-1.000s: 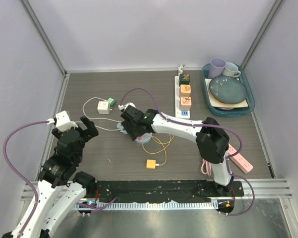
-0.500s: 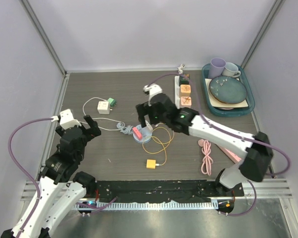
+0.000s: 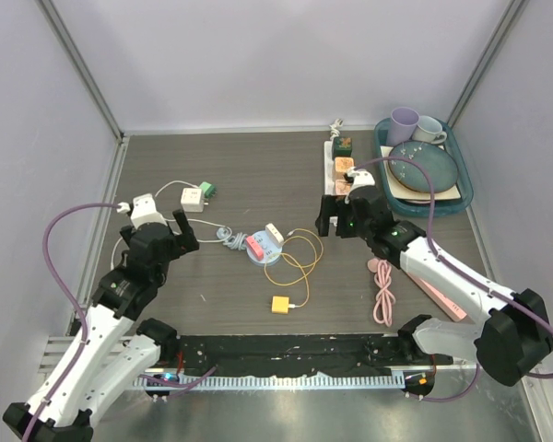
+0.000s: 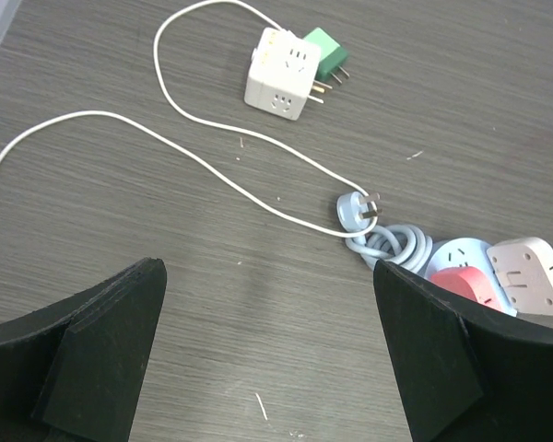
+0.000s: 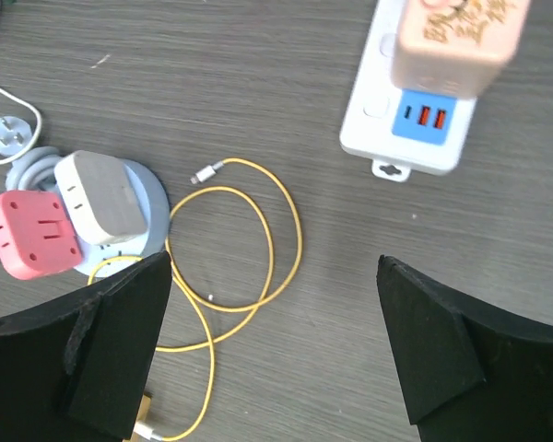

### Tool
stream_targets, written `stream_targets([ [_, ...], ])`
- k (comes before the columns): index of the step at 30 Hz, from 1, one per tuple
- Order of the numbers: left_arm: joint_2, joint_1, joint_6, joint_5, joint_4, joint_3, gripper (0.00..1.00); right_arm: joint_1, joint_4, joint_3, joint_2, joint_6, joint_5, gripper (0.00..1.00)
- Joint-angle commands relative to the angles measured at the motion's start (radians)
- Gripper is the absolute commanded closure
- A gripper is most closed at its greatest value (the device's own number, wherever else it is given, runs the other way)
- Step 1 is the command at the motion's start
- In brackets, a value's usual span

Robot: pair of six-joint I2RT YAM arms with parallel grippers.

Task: Insert the plug
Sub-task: Move the socket to the center of the board.

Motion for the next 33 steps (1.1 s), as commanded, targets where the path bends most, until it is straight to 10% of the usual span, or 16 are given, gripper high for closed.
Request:
stream_targets([
  [1, 0.031, 0.006, 0.004, 0.049, 0.056, 0.012, 0.00, -0.036, 0.031, -0.039, -0.050, 0.006, -0.130, 0.03],
  [12, 0.077, 0.009, 0.023, 0.155, 0.083, 0.003, 0.00, 0.054, 0.094, -0.089, 0.093, -0.038, -0.337, 0.22],
  [33, 0.187, 0.009, 0.040, 0.326, 0.099, 0.009, 0.00, 0.315, 0.058, -0.043, 0.202, -0.063, -0.274, 0.24],
])
